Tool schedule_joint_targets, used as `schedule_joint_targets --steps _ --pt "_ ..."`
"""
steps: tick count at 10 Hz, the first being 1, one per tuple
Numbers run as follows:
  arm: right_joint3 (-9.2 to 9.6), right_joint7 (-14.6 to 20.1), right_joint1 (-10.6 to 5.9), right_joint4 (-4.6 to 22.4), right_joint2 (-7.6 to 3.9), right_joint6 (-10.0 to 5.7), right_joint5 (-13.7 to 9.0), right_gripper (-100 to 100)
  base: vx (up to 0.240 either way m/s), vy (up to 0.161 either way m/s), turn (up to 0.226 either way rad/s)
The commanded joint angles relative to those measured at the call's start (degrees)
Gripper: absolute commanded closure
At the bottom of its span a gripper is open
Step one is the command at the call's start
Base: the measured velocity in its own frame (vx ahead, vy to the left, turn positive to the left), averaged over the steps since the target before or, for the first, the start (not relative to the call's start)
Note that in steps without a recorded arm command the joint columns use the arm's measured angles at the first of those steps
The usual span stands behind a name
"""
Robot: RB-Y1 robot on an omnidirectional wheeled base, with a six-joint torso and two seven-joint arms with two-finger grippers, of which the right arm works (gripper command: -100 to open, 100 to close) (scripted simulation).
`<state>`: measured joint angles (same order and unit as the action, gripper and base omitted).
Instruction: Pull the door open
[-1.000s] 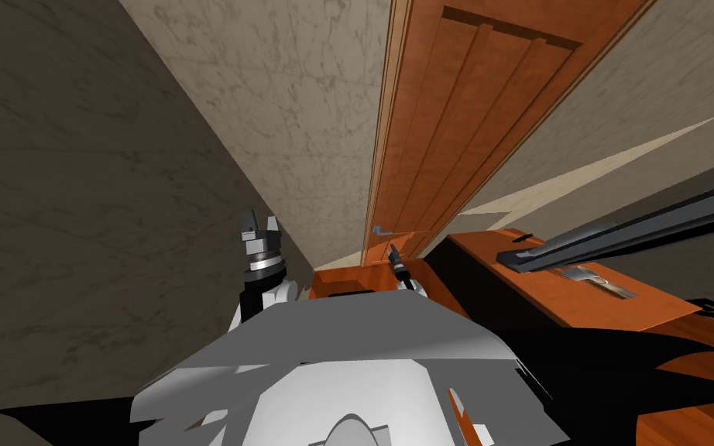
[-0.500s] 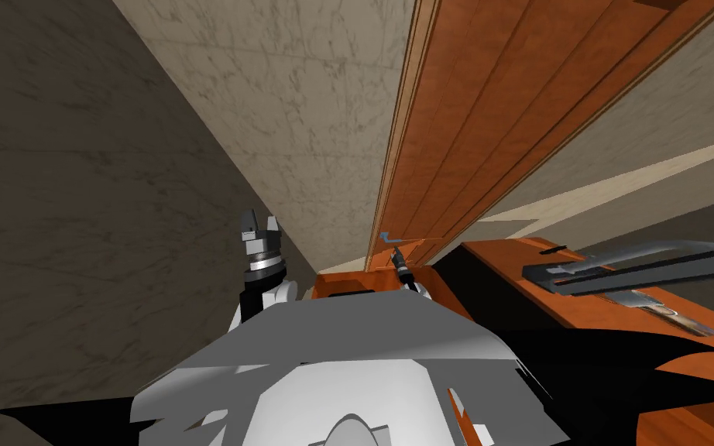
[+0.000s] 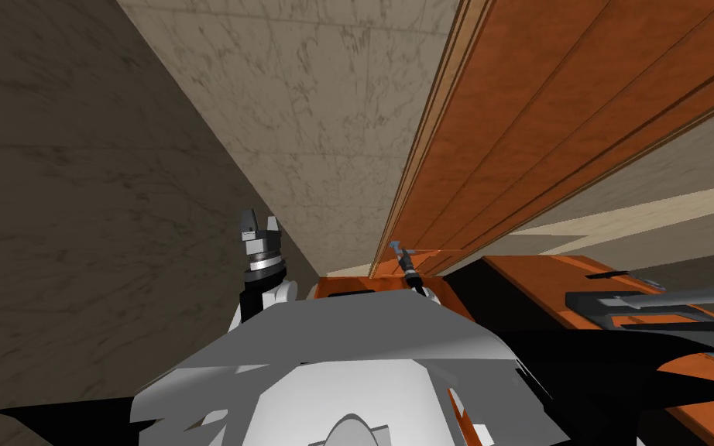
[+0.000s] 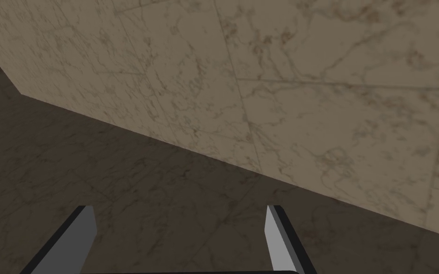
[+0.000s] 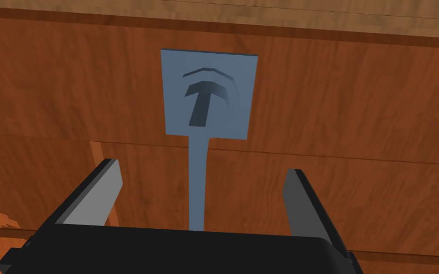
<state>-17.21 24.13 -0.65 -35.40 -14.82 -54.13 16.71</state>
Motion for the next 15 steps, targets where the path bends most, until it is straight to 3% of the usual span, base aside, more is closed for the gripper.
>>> schedule_joint_targets --steps 1,2,3,8,15 --pt "-0.9 0.18 0.49 1.53 -1.2 -1.48 -0.88 -100 0.173 -0.002 0.147" --pt "-0.47 0.2 0.48 0.48 -0.74 -0.61 -0.47 -100 0.095 -0.009 0.035" --pt "-0.47 0.2 0.48 0.48 -0.74 -0.61 -0.47 100 -0.019 0.0 -0.031" --pt "-0.47 0.2 0.48 0.48 -0.74 -0.61 -0.47 100 -0.016 0.001 0.0" --pt "0.02 4.65 4.16 1.65 -3.66 -7.05 2.39 100 -0.159 -0.054 0.132"
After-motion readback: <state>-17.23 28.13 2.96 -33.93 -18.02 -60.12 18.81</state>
